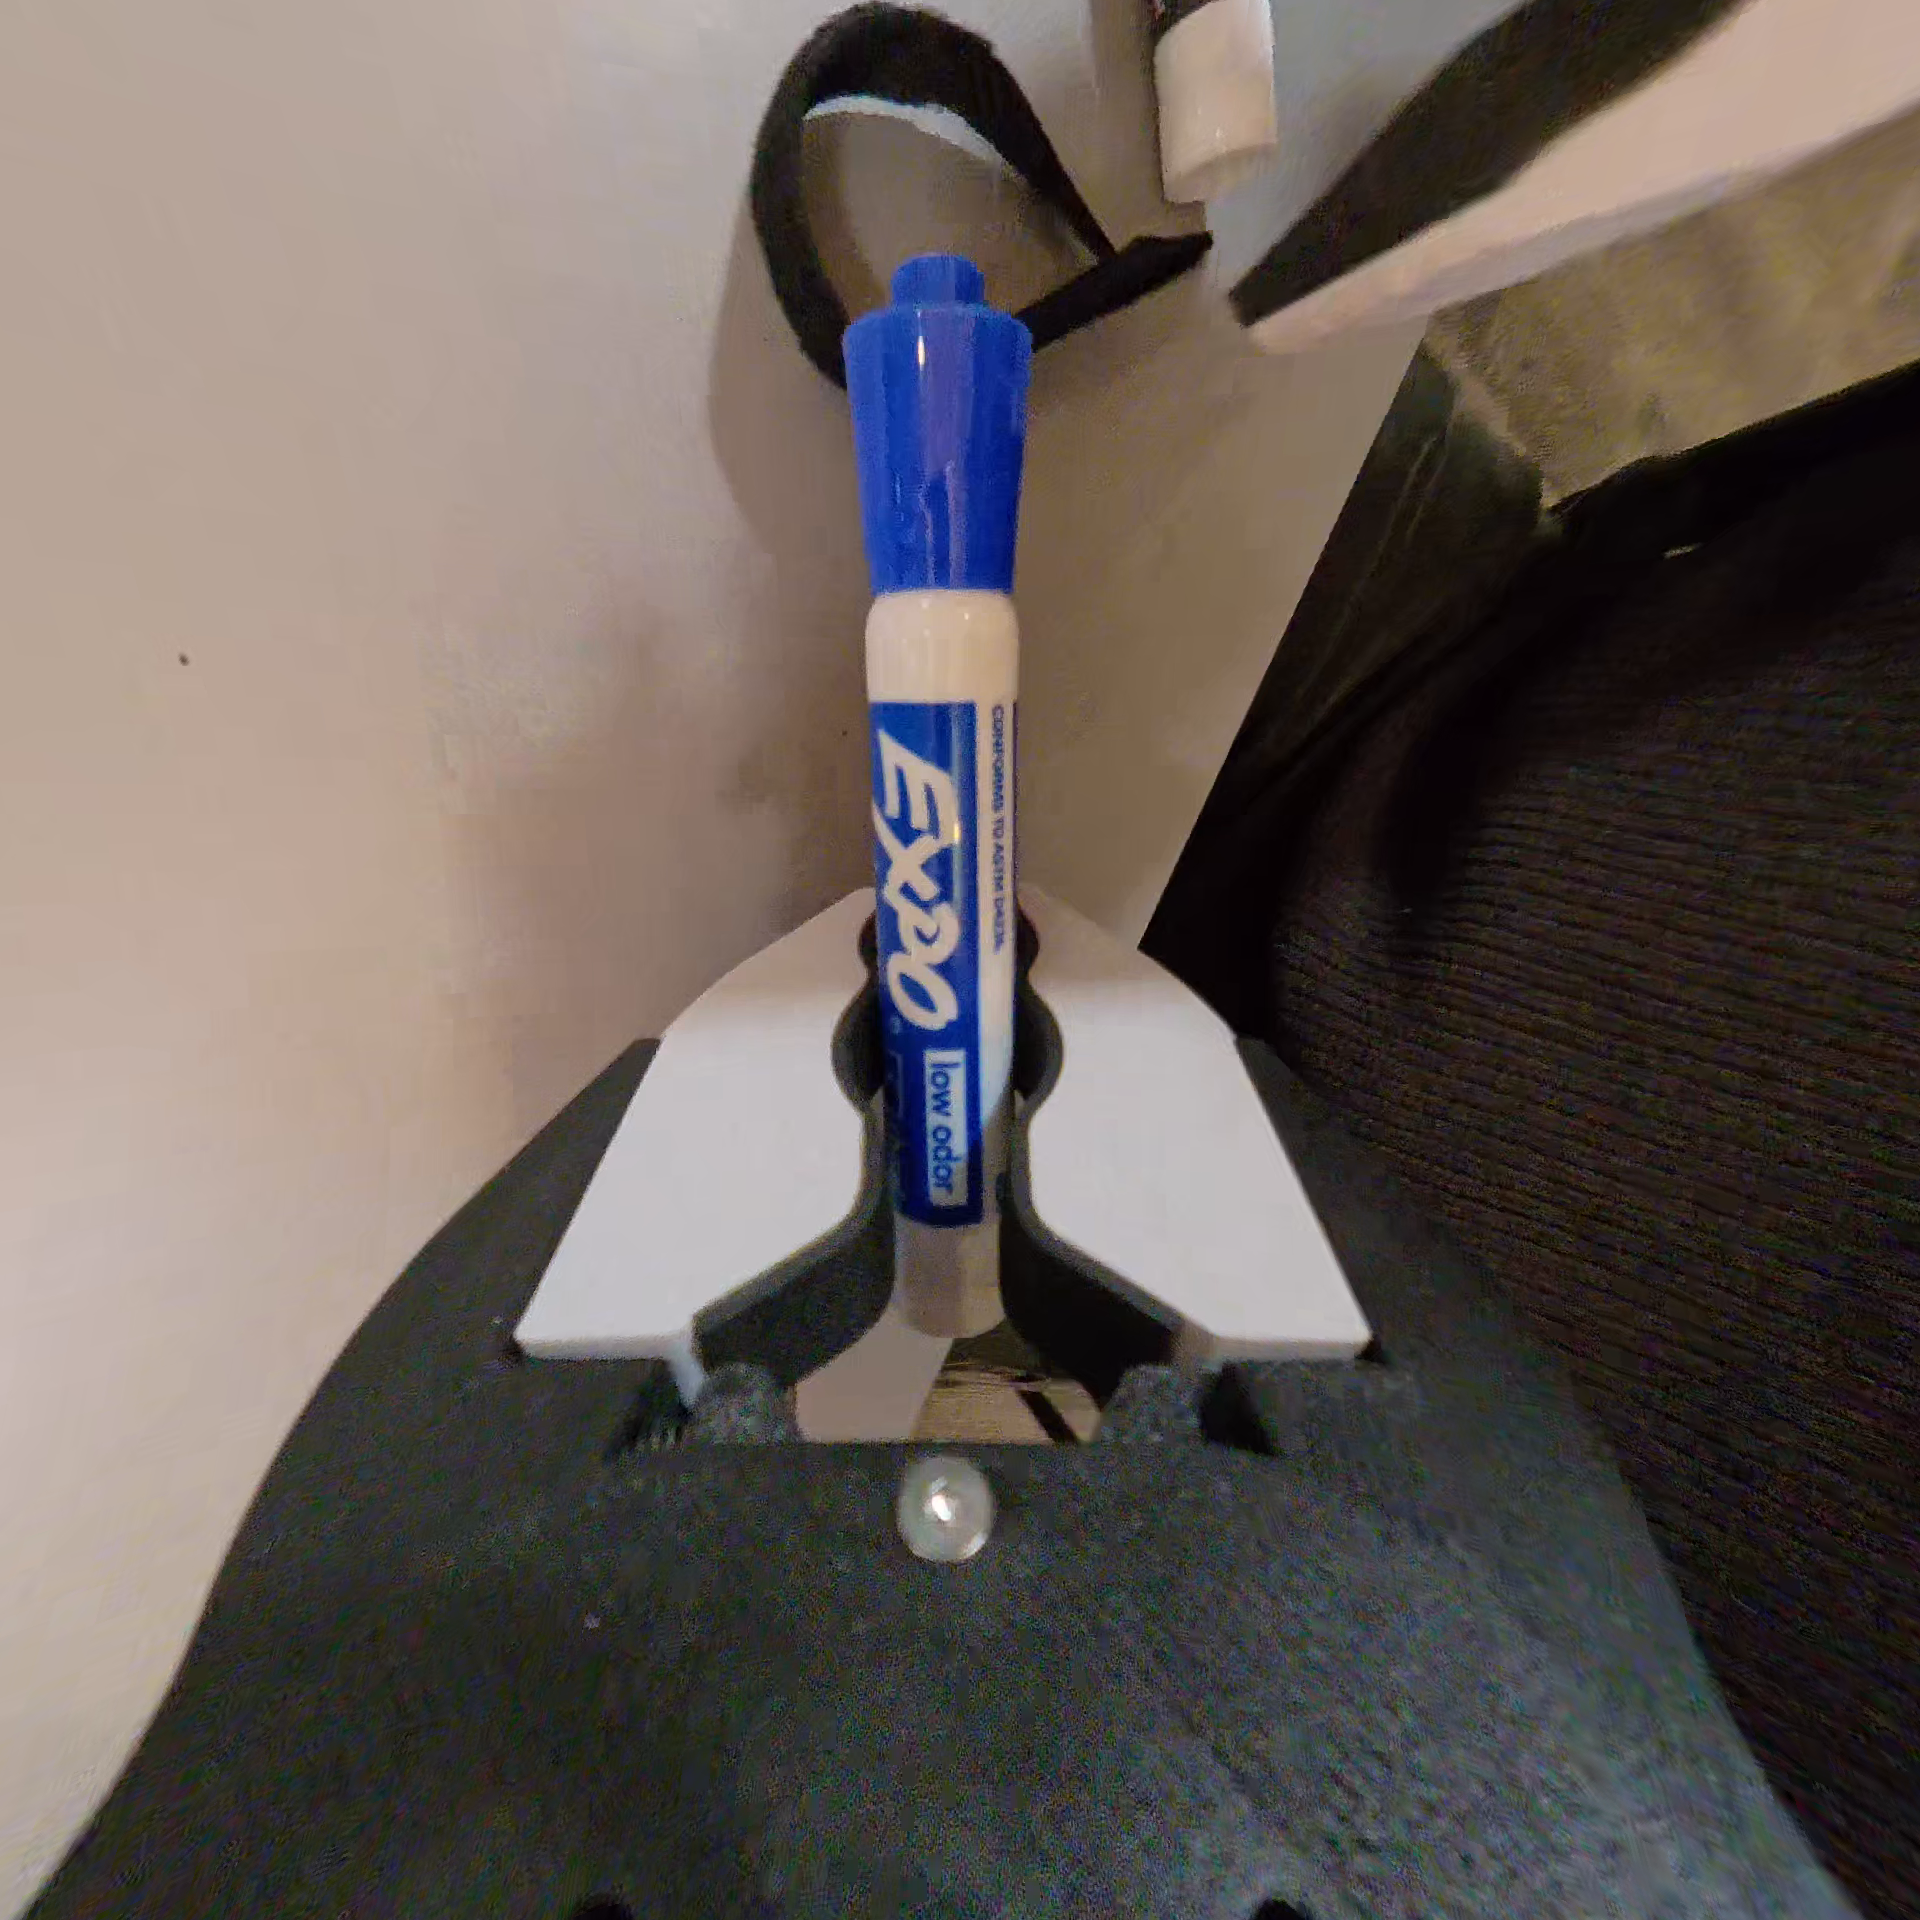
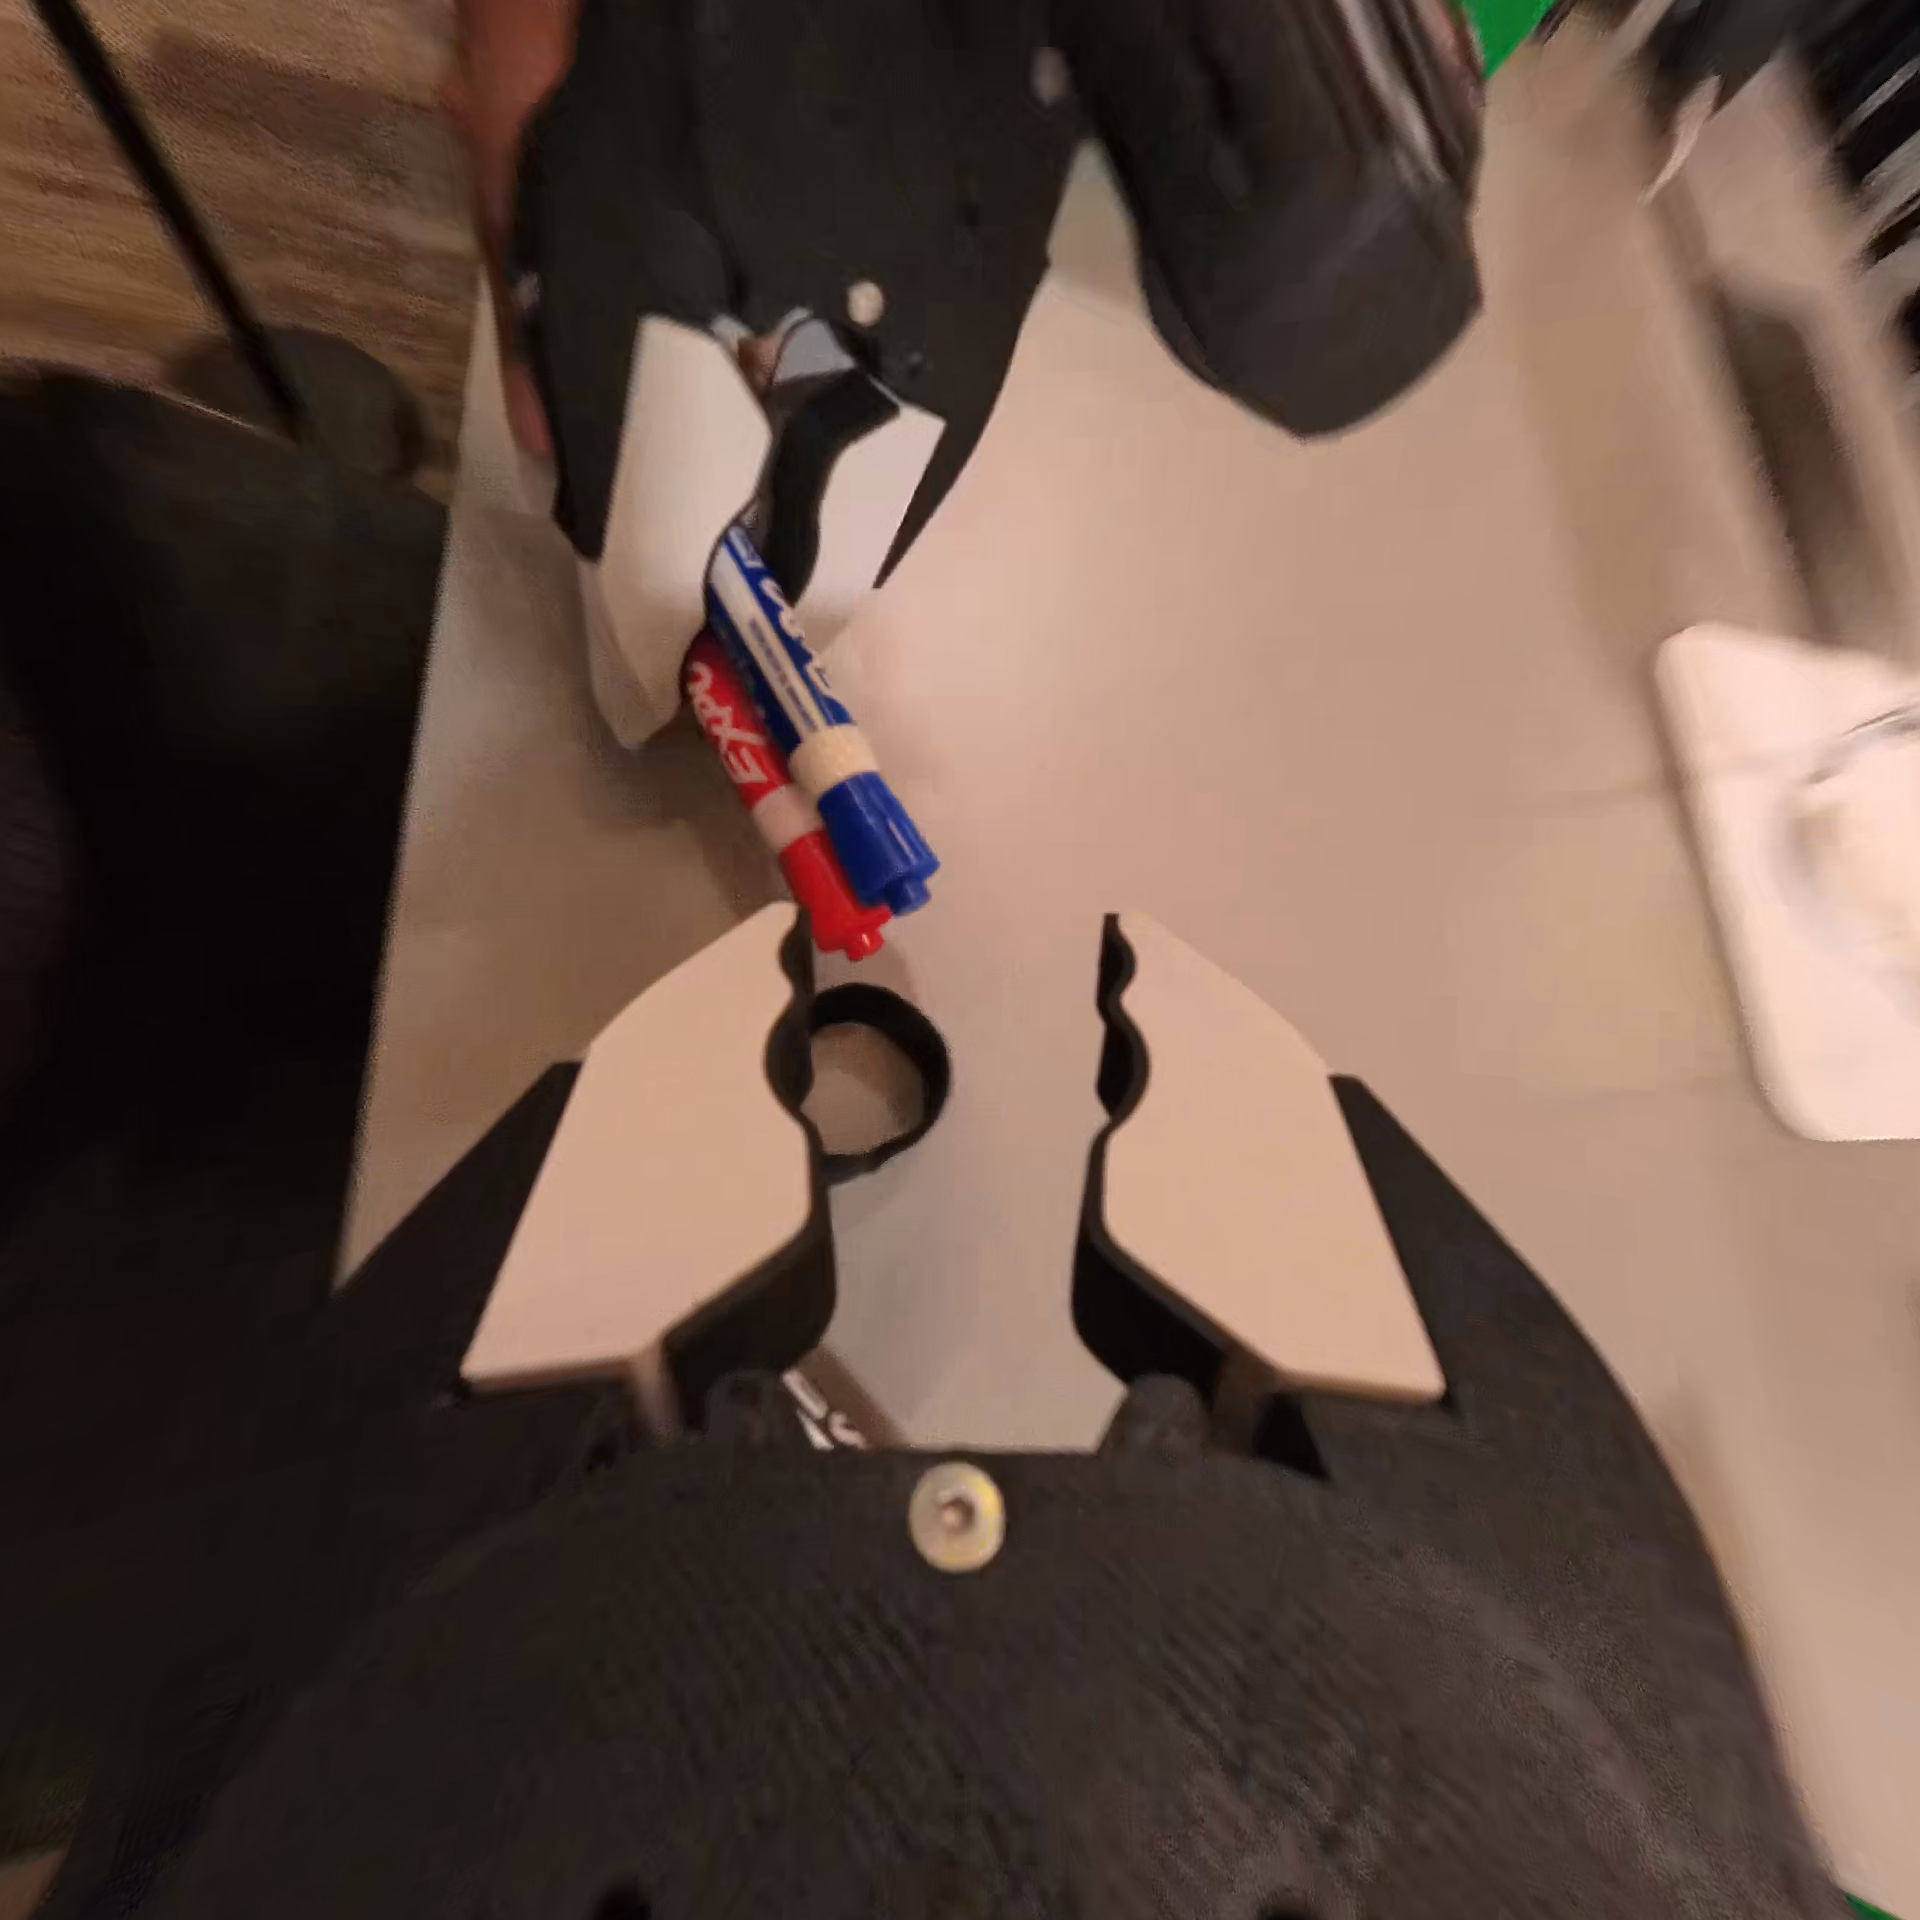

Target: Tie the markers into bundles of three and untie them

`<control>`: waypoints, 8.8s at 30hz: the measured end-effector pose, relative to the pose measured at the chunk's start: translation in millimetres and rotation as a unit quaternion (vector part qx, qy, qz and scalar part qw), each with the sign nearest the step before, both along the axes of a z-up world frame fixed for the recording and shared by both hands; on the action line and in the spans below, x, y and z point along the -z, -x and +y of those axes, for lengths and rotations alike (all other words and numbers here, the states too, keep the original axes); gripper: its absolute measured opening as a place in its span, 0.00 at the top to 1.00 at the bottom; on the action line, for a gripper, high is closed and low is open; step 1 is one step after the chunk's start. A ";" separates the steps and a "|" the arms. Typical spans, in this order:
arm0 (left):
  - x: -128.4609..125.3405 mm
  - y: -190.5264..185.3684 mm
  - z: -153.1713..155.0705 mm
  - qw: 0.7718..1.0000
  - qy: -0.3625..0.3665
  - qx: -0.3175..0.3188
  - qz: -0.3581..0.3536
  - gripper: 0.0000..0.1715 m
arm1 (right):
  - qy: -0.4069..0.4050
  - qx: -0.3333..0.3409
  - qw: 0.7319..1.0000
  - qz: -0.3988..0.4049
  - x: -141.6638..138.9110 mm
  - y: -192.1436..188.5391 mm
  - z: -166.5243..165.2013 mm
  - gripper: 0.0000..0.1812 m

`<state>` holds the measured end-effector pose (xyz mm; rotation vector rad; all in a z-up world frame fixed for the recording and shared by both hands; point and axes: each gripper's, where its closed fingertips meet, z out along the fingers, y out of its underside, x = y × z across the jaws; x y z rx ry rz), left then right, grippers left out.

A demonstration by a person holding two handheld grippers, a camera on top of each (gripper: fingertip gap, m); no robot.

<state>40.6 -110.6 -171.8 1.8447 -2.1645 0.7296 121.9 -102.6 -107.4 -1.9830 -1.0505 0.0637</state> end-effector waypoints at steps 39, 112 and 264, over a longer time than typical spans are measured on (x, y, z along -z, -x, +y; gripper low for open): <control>-48.6 6.2 -46.6 0.936 0.344 -0.016 0.075 0.80 | 0.012 -0.155 0.945 -0.287 34.9 51.1 -4.3 0.80; -212.4 -89.2 16.3 0.758 0.259 -0.243 -0.547 0.47 | 0.002 -0.012 0.848 0.529 -104.2 43.7 15.9 0.79; -128.8 -81.1 89.9 0.797 0.205 -0.350 -0.446 0.64 | 0.156 0.134 0.921 0.331 -3.0 13.0 21.6 0.90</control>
